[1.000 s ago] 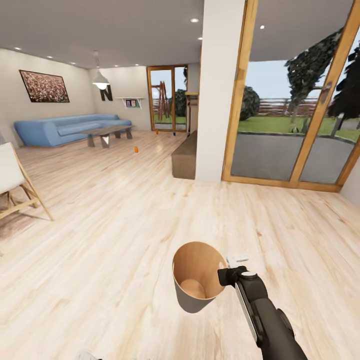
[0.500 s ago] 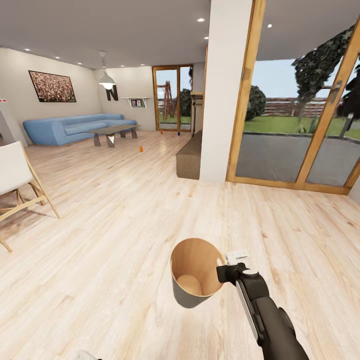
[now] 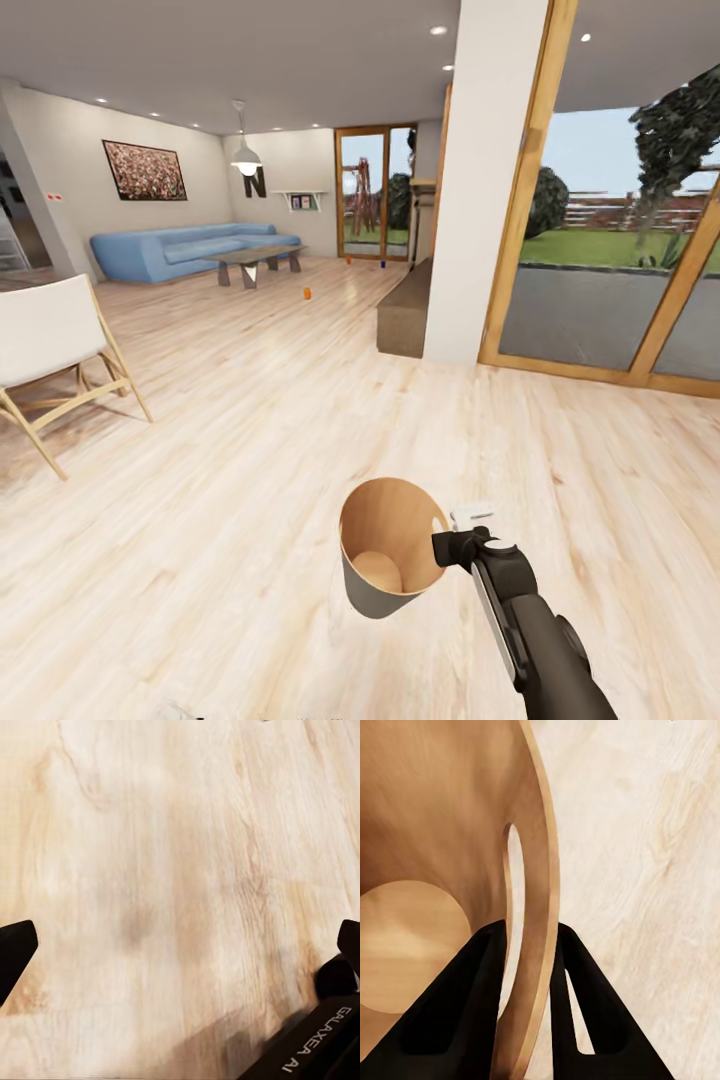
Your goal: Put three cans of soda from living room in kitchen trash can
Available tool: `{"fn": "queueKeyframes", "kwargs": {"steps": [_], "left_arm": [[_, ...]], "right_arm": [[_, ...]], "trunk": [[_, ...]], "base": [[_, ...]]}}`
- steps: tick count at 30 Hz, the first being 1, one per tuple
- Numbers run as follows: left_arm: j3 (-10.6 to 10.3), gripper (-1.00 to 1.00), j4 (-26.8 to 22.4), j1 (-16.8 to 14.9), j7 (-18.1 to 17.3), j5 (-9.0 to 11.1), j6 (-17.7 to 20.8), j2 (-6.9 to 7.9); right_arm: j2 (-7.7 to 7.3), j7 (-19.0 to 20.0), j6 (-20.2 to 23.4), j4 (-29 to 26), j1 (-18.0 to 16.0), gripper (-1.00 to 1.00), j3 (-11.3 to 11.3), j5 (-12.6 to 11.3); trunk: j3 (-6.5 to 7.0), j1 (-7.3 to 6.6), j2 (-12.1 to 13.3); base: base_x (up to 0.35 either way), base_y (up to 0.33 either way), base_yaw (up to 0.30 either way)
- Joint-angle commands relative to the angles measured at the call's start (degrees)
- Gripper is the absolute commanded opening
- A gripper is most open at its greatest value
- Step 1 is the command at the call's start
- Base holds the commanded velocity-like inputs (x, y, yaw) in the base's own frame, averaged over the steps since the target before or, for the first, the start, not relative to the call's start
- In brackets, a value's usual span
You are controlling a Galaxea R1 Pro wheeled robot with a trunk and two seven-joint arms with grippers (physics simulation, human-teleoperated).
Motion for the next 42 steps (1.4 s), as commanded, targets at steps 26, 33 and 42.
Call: {"fn": "queueKeyframes", "kwargs": {"steps": [26, 33, 42], "left_arm": [[-0.3, 1.00, 0.0, 0.0, -2.4, 0.0, 0.2, 0.14], [-0.3, 1.00, 0.1, 0.0, -2.4, -0.1, 0.2, 0.09], [-0.4, 1.00, 0.1, 0.0, -2.4, -0.1, 0.1, 0.07]], "right_arm": [[0.01, 0.2, 0.0, 0.2, 0.0, -1.00, 0.0, -0.7], [0.08, 0.2, 0.0, 0.2, 0.0, -1.00, 0.0, -0.7], [0.03, 0.2, 0.0, 0.3, 0.0, -1.00, 0.0, -0.7]], "trunk": [[-0.38, -0.01, 0.0], [-0.38, -0.01, 0.0], [-0.38, -0.01, 0.0]], "base": [[0.275, 0.013, 0.060], [0.337, 0.091, 0.000], [0.337, 0.097, 0.111]]}}
